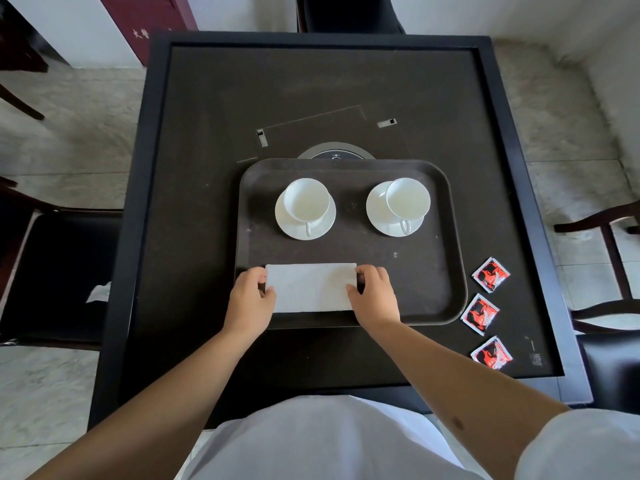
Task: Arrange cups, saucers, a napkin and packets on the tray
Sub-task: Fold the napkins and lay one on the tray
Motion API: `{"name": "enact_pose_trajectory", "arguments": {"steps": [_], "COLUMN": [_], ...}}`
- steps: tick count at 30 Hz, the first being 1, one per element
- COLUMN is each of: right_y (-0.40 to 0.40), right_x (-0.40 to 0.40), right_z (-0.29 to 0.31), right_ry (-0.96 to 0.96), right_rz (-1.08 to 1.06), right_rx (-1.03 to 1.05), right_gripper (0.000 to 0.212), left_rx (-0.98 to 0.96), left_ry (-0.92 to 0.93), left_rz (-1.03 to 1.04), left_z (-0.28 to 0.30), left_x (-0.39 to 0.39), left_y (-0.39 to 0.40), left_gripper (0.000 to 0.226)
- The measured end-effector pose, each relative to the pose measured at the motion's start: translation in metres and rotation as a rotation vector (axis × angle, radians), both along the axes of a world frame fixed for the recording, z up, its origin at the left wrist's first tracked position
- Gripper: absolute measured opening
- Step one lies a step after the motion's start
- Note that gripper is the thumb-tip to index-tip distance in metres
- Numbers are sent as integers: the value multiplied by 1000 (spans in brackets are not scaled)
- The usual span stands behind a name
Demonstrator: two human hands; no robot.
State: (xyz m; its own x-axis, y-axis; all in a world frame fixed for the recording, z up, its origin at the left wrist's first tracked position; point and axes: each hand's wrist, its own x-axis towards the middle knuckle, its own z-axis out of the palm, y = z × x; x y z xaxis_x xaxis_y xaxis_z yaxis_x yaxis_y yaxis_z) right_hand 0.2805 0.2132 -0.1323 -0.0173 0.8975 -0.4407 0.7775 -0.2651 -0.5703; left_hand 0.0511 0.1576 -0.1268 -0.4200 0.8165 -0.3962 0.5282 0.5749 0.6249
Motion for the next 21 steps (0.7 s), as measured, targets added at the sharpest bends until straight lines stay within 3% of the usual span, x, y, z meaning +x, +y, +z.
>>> {"name": "enact_pose_trajectory", "arguments": {"steps": [3, 5, 8, 15, 21], "right_y": [-10, -15, -20, -23, -33], "right_x": [4, 8, 12, 13, 12], "right_z": [3, 4, 5, 9, 18], "right_ry": [-118, -248, -399, -465, -464], "right_rz": [261, 455, 628, 689, 684], "right_rx": [120, 234, 248, 131, 137], "right_gripper": [37, 40, 48, 61, 69], "left_rx": [24, 88, 57, -145, -180], "left_ry": [123, 305, 496, 490, 515], "left_rz": [-260, -491, -734, -792, -729], "left_z": [3, 3, 8, 17, 25], "left_x": [1, -1, -4, -1, 3], "left_y": [-16, -25, -31, -31, -42], "left_gripper": [35, 38, 40, 52, 66]}}
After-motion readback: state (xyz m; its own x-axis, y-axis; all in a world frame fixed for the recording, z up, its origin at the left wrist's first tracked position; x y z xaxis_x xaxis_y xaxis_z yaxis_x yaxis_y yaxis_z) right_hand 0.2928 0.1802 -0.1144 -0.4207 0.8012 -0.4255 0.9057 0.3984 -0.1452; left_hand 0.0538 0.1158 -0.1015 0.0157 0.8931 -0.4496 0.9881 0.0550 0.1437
